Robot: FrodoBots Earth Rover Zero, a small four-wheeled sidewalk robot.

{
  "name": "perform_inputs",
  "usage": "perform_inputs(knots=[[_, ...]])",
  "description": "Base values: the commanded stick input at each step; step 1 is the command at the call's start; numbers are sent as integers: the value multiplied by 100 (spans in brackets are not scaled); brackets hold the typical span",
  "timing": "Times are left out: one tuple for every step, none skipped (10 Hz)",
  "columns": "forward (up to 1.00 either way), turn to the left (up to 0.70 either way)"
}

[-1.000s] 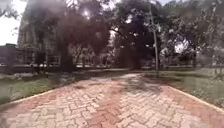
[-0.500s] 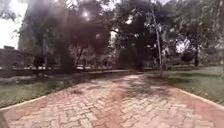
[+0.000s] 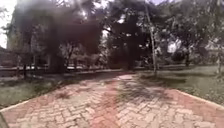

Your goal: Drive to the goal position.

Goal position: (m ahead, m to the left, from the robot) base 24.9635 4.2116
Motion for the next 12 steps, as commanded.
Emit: perform_inputs(knots=[[70,-11],[70,-28],[70,-35],[70,-35],[70,-24],[70,-5],[70,0],[70,0],[70,0],[70,0],[70,0],[70,0]])
